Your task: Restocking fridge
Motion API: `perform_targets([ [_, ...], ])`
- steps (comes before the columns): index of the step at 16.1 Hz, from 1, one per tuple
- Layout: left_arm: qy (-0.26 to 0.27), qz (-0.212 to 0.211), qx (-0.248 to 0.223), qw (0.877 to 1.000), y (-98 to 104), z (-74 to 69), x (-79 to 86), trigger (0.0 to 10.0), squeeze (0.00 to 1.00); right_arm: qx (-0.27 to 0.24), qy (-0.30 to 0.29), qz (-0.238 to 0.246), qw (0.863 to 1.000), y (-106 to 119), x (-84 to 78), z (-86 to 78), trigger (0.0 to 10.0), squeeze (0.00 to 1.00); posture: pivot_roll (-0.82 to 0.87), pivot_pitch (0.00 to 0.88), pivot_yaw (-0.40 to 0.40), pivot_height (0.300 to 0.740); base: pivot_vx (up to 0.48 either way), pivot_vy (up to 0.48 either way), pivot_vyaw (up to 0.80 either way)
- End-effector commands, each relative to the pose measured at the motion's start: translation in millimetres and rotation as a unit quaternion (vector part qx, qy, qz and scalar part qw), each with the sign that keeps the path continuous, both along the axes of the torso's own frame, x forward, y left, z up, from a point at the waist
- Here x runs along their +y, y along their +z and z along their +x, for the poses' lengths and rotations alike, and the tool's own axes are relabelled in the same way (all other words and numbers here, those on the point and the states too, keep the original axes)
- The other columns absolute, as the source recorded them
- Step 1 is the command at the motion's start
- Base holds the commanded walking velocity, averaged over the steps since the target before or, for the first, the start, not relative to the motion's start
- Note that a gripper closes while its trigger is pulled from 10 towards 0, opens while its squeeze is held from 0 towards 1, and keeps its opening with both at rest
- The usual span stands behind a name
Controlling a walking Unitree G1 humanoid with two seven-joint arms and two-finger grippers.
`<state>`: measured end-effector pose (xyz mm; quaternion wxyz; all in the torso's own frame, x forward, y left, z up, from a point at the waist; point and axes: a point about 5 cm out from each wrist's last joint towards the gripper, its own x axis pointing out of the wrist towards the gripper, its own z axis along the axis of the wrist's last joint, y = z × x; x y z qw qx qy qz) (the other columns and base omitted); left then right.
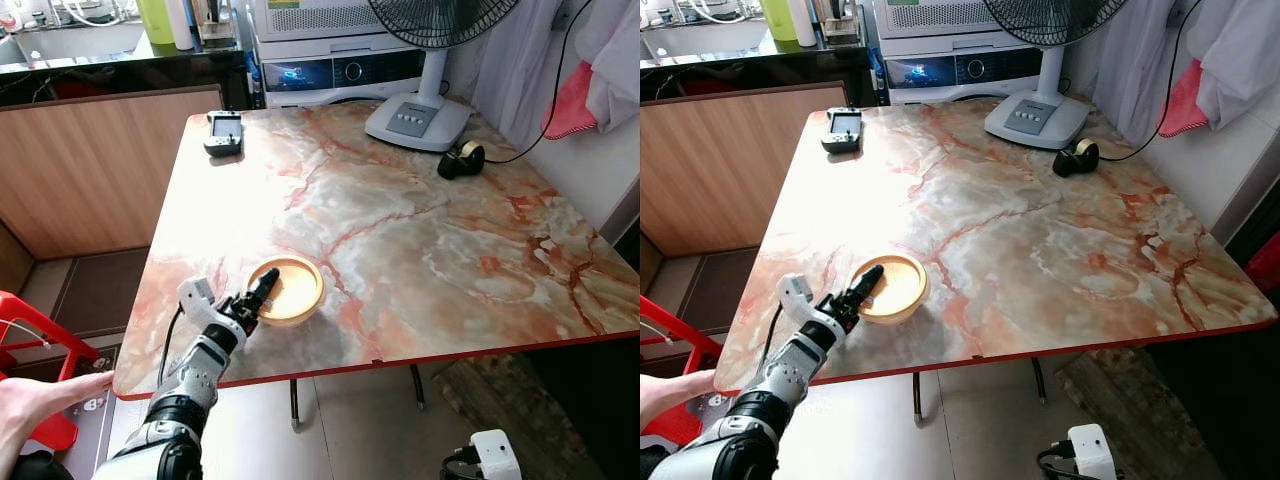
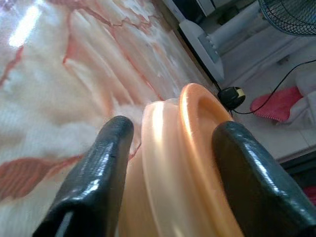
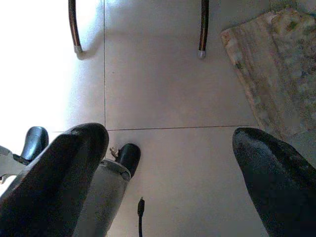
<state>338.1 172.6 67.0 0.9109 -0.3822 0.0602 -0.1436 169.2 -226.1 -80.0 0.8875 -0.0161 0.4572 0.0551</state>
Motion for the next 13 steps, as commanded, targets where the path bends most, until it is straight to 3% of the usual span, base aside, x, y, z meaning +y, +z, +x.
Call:
perform_targets([
  [1,0.004,0.005,0.009,1.000,-3.2,-0.9,2.1,0.0,0.00,0.003,0.005,-0.008,1.000,0.4,-2.9,-0.3,10.0,0.00,0.00,0.000,-0.020,0.740,0.000,0.000,0.00],
  [13,0.017,0.012,0.000,1.000,-2.6,-1.9,8.2,0.0,0.00,0.006,0.011,-0.012,1.000,0.5,-3.5,-0.2,10.0,0.00,0.00,0.000,-0.019,0.740,0.000,0.000,0.00],
])
